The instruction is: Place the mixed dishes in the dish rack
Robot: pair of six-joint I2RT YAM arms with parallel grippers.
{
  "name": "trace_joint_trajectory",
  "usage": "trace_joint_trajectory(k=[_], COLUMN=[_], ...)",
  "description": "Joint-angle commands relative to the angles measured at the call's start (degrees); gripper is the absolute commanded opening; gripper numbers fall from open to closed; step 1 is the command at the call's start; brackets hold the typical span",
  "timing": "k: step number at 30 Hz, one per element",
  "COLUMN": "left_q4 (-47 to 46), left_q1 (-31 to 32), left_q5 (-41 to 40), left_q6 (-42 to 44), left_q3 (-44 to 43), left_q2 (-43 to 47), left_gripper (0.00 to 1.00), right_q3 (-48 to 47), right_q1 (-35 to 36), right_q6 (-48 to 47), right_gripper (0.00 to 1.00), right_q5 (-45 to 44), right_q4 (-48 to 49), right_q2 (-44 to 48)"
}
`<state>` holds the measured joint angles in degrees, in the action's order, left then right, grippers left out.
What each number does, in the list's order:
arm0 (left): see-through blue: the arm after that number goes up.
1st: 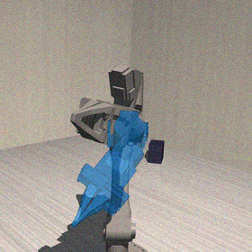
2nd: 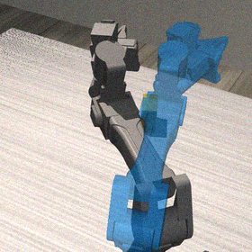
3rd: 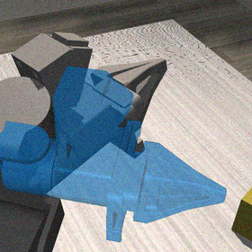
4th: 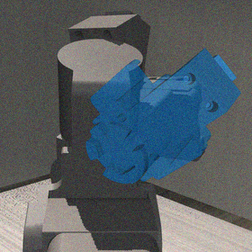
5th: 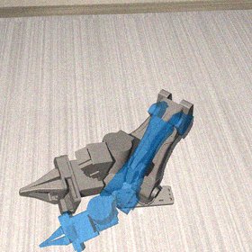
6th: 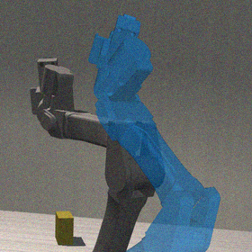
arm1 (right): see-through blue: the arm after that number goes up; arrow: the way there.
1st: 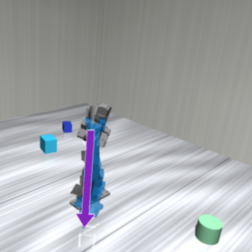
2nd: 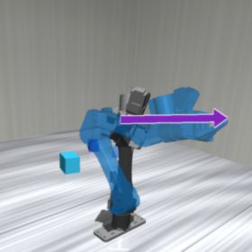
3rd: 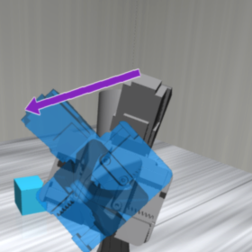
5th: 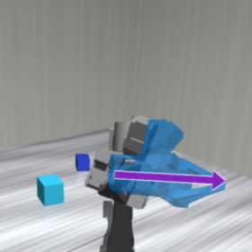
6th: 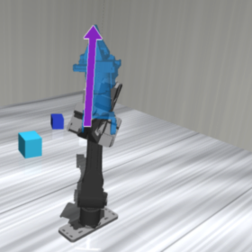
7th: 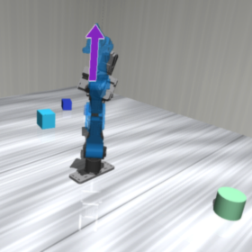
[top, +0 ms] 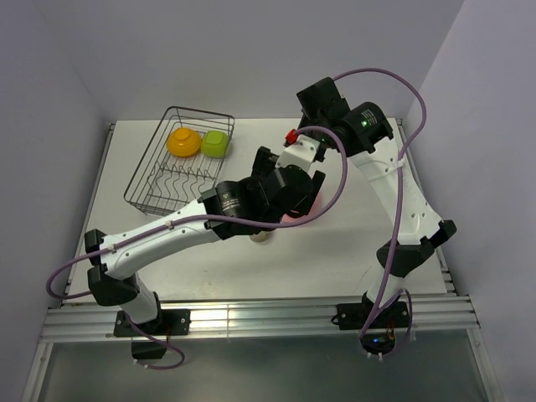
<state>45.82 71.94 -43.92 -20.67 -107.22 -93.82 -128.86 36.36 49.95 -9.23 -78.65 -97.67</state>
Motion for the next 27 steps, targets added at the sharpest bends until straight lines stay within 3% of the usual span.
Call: trace_joint_trajectory(k=[1,8,27], left_q4=[1.1,-5.6,-11.0], left_q1=[0.7,1.1,1.0], left_q5=[-4.9,-8.4,-13.3], left_q6=[0.4,1.2,5.4], left_q3=[-1.4,5.7,8.8], left_q2=[-0.5,2.0,0.2], left_gripper=[0.99,0.99,0.99], right_q3=[-1.0,-1.2,1.2], right_q1=[0.8,1.1,1.3], right_q6=[2.6,3.2,4.4], right_gripper=[0.0,0.0,0.0], right_q5=[1.9,2.6,4.5], right_q4=[-4.1,-4.1,-2.5], right_q2=[0.5,0.7,2.6])
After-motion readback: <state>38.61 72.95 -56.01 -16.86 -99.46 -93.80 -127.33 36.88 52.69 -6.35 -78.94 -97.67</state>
